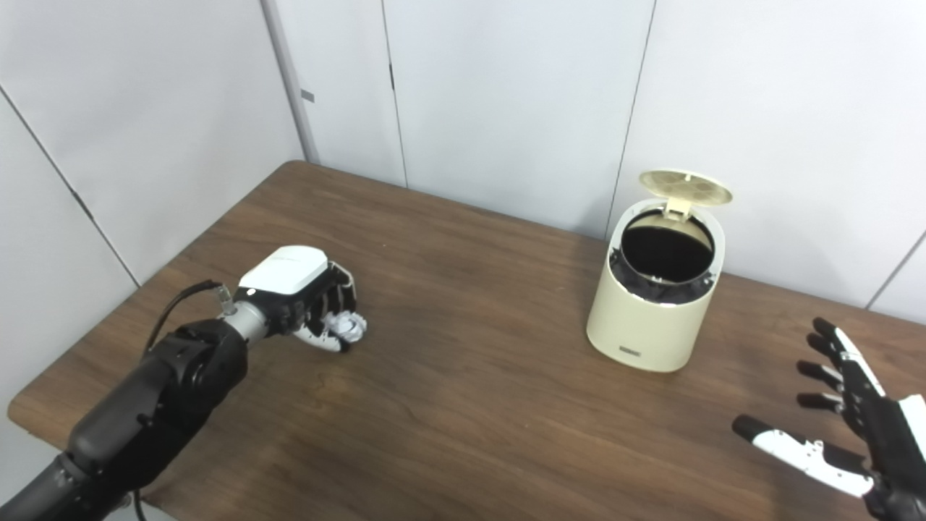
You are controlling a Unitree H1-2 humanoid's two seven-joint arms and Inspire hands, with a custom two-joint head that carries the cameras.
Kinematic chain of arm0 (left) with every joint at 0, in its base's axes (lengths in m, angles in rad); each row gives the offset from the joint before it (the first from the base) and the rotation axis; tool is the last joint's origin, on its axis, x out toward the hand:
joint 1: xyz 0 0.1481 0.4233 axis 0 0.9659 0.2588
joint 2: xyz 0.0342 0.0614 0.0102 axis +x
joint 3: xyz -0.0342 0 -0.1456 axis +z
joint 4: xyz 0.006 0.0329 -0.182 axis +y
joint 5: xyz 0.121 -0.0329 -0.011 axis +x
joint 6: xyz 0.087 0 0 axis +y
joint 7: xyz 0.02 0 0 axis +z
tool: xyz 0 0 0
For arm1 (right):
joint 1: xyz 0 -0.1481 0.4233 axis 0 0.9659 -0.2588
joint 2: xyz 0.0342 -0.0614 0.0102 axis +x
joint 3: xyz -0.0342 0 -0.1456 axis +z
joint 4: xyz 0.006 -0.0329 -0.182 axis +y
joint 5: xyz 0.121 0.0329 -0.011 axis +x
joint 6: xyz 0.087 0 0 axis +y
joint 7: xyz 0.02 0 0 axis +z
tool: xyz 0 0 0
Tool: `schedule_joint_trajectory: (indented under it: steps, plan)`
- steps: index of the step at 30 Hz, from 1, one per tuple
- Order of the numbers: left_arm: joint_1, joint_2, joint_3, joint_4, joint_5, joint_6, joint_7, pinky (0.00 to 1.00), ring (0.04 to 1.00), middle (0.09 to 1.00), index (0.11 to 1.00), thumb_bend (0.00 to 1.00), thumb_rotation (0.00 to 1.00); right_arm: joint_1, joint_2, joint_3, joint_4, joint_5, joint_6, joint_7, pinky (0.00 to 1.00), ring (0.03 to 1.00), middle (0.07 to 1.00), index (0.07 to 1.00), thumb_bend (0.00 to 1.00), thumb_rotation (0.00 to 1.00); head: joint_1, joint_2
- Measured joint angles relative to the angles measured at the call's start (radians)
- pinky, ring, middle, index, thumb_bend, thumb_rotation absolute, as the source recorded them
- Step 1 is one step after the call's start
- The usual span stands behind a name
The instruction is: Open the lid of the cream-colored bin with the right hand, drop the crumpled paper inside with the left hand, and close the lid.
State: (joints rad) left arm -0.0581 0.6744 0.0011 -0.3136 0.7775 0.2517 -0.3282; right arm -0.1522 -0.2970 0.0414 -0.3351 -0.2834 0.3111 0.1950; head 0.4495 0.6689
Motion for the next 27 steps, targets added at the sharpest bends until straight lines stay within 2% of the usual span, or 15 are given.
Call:
schedule_joint_trajectory:
  steps: [4,8,11,14,20,23,27]
  plan:
    - [-0.056,-0.002,0.034,-0.042,0.018,-0.006,0.021,0.32,0.363,0.467,0.534,0.50,0.00,-0.004,0.001,0.000,0.010,0.003,0.001,0.000,0.62,0.844,0.927,0.932,0.79,0.34,-0.012,-0.011]
    - [-0.120,-0.058,0.037,-0.126,0.070,0.014,0.019,0.32,0.359,0.470,0.530,0.50,0.00,-0.012,0.003,0.009,0.010,-0.003,0.003,0.000,0.70,0.848,0.920,0.924,0.79,0.29,-0.026,-0.017]
    - [-0.148,-0.115,0.032,-0.147,0.102,0.028,0.016,0.32,0.361,0.473,0.521,0.50,0.00,-0.017,0.009,0.009,0.009,-0.006,0.016,-0.001,0.74,0.850,0.942,0.925,0.78,0.19,-0.058,-0.035]
    - [-0.165,-0.150,0.021,-0.147,0.120,0.033,0.012,0.29,0.349,0.464,0.530,0.50,0.00,-0.016,0.016,0.011,0.008,-0.017,0.047,-0.003,0.73,0.852,0.948,0.927,0.77,0.15,-0.077,-0.048]
    - [-0.228,-0.185,-0.020,-0.147,0.131,0.023,0.005,0.31,0.371,0.488,0.505,0.50,0.00,-0.022,0.017,0.028,0.015,-0.036,0.046,-0.009,0.70,0.831,0.935,0.920,0.80,0.16,-0.135,-0.072]
    - [-0.270,-0.214,-0.052,-0.137,0.134,0.019,-0.008,0.34,0.375,0.484,0.514,0.50,0.00,-0.026,0.024,0.032,0.031,-0.041,0.039,-0.018,0.64,0.809,0.922,0.910,0.81,0.16,-0.169,-0.086]
    - [-0.325,-0.262,-0.081,-0.092,0.122,0.013,-0.029,0.35,0.387,0.495,0.504,0.50,0.00,-0.025,0.039,0.042,0.064,-0.046,-0.002,-0.039,0.59,0.786,0.908,0.904,0.84,0.18,-0.203,-0.098]
